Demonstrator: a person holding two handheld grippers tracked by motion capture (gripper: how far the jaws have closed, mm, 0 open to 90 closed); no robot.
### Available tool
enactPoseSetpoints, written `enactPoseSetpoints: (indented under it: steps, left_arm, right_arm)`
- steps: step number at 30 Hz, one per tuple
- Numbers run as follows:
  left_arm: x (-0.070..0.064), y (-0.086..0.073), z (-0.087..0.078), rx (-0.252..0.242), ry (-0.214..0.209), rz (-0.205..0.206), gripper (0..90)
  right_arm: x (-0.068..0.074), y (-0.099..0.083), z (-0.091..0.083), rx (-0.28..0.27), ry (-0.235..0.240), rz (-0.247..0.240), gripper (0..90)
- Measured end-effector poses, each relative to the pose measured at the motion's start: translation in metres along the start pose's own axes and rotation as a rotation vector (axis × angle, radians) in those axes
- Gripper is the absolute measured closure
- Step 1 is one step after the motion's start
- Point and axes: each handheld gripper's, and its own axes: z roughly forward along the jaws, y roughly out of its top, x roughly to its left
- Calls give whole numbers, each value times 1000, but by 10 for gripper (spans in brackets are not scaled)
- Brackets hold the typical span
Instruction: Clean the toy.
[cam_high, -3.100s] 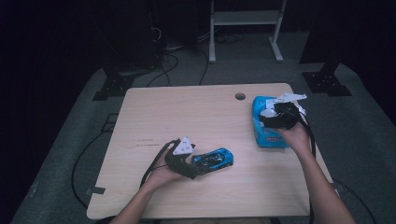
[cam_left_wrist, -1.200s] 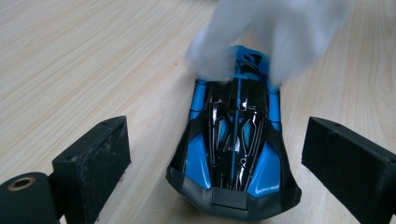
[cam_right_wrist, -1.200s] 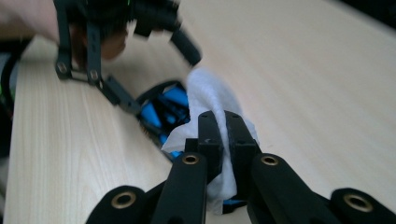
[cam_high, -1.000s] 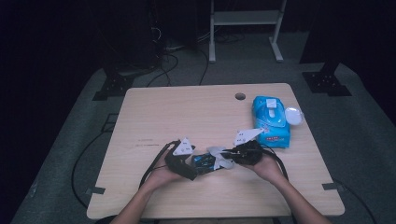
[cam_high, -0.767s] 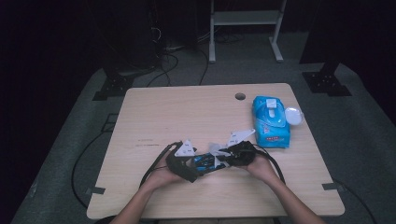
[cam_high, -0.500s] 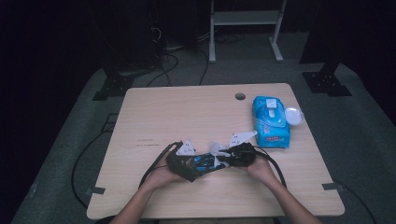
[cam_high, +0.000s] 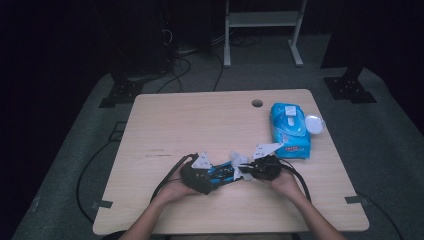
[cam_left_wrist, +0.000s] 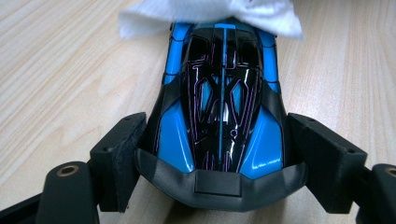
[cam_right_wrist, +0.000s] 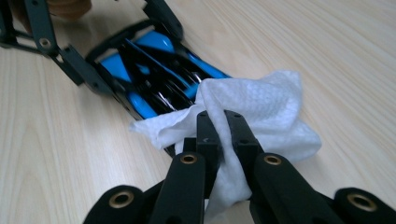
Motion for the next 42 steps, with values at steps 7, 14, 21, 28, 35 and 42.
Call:
enactPoseSetpoints:
  steps: [7,14,21,28,35,42]
  left_arm:
    - [-1,0,1,-2,9,2,220]
    - [0,0,1,0,0,6,224]
    - [1,0,0,0,-6,7,227]
    - [2,0,-1,6,-12,7,227]
    - [2,-1,-1,3,-20,1,230]
    - [3,-1,-1,2,-20,1,229]
  right_arm:
    - [2,-2,-4,-12,54,50,854]
    - [10,8,2,10,33,-65,577]
    - [2,6,11,-35,17,-27,597]
    - [-12,-2,6,-53,35,66,795]
    - [-3,-2,-1,1,3,37,824]
    - [19,12,-5,-24,135,-33,744]
